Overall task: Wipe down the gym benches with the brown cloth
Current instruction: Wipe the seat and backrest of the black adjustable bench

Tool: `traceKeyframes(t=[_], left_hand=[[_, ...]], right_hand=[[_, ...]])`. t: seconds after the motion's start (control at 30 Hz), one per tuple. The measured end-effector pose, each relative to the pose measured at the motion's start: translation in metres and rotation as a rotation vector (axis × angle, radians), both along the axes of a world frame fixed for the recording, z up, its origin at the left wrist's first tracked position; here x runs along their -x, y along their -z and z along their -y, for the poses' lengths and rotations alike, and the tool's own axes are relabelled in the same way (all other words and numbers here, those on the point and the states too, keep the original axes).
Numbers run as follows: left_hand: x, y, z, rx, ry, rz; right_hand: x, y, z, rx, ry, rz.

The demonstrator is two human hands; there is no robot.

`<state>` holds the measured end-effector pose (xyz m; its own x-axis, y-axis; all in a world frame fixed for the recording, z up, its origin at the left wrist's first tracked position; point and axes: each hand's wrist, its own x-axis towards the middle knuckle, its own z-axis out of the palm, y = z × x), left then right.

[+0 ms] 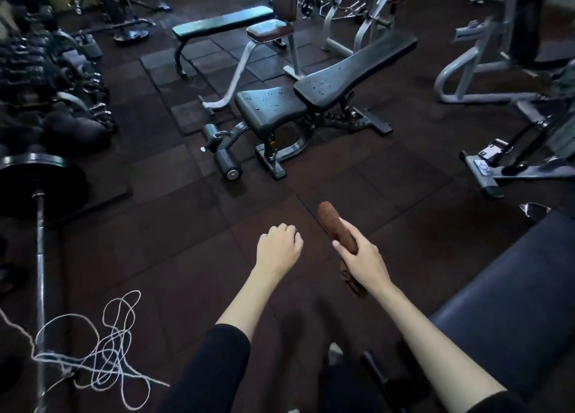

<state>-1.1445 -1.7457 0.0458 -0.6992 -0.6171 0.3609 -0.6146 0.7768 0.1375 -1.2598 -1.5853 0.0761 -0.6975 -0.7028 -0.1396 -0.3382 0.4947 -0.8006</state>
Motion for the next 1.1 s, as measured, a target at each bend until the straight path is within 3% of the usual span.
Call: traceKeyframes(t=[0.27, 0.47, 1.1], left_hand=[[0.157, 0.005, 0.093, 0.019, -0.065, 0.049], [0.256, -0.011, 0.151, -0.175, -0.123, 0.102], [0.491, -0.009, 0.397, -0.288, -0.259, 0.119]], right_hand=[[0.165, 0.013, 0.101, -0.009, -0.037, 0.021], [0.277, 0.006, 0.169, -0.016, -0.106, 0.008], [0.523, 0.012, 0.440, -0.037, -0.279, 0.006]])
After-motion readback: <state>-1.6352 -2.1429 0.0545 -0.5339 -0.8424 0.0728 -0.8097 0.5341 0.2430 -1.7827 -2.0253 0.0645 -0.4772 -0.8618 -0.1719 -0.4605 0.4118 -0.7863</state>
